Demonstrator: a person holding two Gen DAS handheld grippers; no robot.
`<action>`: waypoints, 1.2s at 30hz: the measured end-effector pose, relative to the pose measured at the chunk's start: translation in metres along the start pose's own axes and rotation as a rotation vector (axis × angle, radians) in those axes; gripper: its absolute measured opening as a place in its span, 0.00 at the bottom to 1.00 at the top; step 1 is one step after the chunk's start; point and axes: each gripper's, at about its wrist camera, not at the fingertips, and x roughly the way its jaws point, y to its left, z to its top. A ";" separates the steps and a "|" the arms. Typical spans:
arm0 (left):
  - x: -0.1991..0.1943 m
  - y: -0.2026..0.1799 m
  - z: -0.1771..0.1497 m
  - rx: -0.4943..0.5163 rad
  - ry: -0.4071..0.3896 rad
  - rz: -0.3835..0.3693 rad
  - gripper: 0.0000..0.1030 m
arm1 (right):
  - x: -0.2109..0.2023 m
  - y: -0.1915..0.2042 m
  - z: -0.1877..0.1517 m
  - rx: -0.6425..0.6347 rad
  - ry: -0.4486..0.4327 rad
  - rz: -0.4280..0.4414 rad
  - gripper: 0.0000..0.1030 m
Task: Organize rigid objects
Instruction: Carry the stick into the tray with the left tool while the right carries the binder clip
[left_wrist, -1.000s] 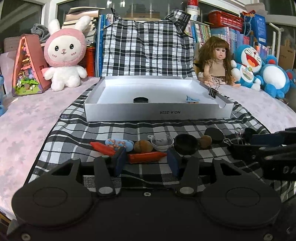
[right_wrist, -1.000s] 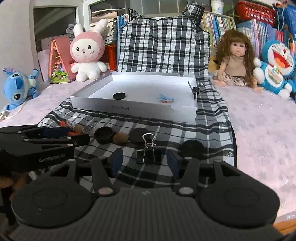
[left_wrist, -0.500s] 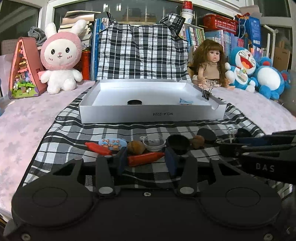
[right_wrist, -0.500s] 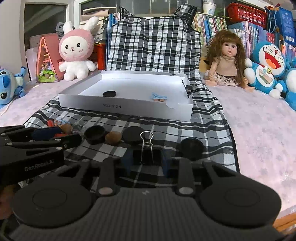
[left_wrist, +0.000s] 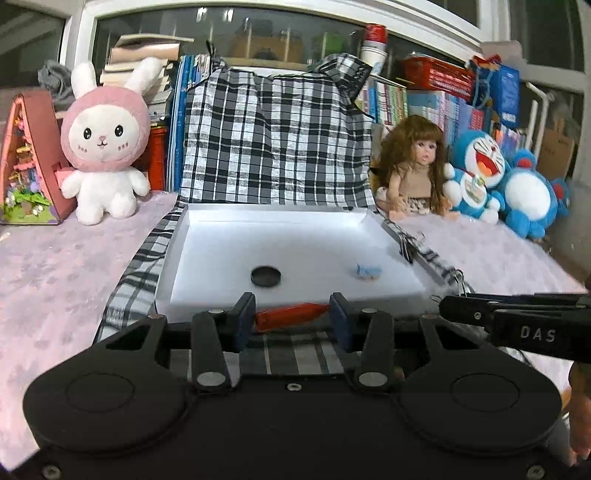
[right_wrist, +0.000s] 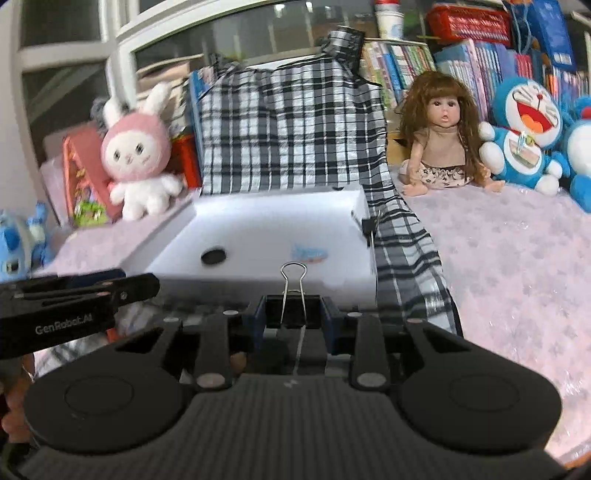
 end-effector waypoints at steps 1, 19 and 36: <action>0.005 0.004 0.007 -0.002 -0.001 0.003 0.41 | 0.004 -0.002 0.006 0.020 0.006 0.003 0.36; 0.110 0.059 0.053 -0.022 0.160 0.081 0.41 | 0.113 0.008 0.060 0.226 0.216 0.075 0.36; 0.146 0.072 0.053 -0.094 0.270 0.007 0.41 | 0.145 0.017 0.058 0.195 0.233 -0.024 0.37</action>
